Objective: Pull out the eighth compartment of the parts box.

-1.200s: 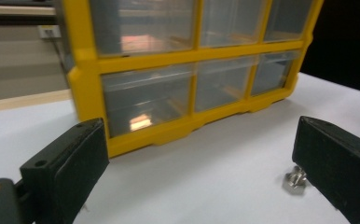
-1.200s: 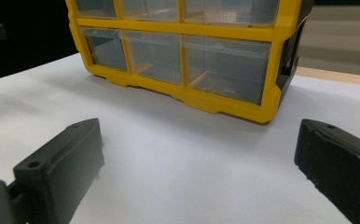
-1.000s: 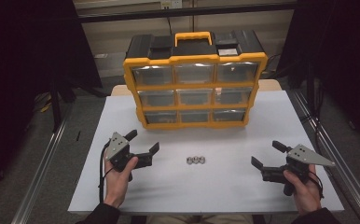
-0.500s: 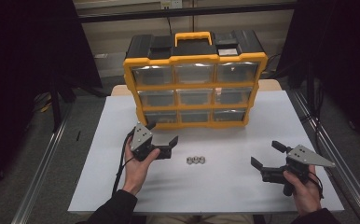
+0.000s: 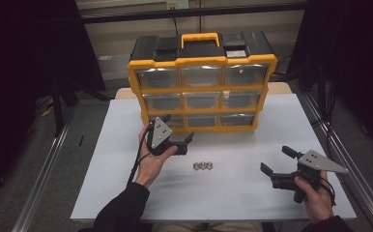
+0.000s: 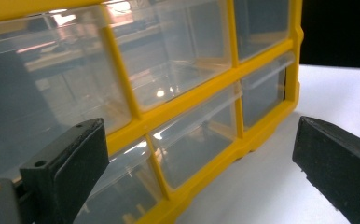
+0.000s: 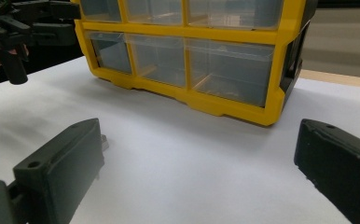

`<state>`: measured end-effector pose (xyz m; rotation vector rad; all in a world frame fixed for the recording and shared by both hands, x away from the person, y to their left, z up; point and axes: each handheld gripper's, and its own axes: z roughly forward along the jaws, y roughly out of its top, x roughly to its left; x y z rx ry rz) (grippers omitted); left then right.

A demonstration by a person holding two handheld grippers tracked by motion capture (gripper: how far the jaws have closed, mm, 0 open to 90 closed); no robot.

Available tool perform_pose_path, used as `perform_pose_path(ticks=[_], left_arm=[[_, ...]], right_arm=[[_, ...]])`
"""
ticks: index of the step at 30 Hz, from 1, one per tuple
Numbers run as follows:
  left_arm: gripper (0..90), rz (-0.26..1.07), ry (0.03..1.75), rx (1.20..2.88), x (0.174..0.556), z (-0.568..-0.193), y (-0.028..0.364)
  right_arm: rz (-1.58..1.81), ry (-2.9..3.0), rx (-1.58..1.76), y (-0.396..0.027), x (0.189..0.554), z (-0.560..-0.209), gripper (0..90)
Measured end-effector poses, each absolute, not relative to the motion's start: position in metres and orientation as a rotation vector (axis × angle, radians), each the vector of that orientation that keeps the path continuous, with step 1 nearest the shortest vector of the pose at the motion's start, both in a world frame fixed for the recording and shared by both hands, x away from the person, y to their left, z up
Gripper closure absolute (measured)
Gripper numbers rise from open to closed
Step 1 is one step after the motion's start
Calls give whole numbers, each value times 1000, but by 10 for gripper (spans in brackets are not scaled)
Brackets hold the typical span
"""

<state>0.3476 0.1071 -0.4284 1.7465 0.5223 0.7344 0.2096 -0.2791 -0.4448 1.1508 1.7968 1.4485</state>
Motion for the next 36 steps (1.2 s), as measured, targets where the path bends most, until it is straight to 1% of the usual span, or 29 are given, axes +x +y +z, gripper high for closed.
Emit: perform_pose_path(ticks=[1, 4, 8, 9, 12, 14, 20, 22, 24, 28, 36], left_arm=[[31, 756, 487, 1777, 349, -429, 105], [33, 742, 489, 1760, 350, -431, 102], [36, 765, 475, 1759, 354, -433, 101], [38, 791, 459, 1768, 356, -434, 100], [39, 805, 436, 1772, 356, -436, 98], [38, 850, 417, 1772, 357, -437, 96], [39, 890, 372, 1764, 361, -439, 90], [27, 896, 341, 1763, 362, -438, 89], [26, 919, 316, 1784, 362, -437, 88], [30, 1027, 227, 1816, 363, -437, 86], [34, 1117, 135, 1843, 365, -446, 77]], right_arm=[[1447, 1797, 1150, -279, 209, -445, 13], [1449, 1797, 1151, -279, 208, -444, 13], [1442, 1787, 1157, -279, 207, -444, 13], [1443, 1787, 1158, -279, 207, -444, 13], [1443, 1788, 1155, -280, 206, -444, 13], [1440, 1788, 1154, -280, 206, -444, 13], [1442, 1787, 1152, -279, 206, -444, 13], [1443, 1784, 1152, -279, 207, -444, 13], [1448, 1787, 1149, -279, 208, -444, 13], [1450, 1792, 1145, -279, 208, -445, 13], [1452, 1799, 1149, -277, 208, -445, 12]])
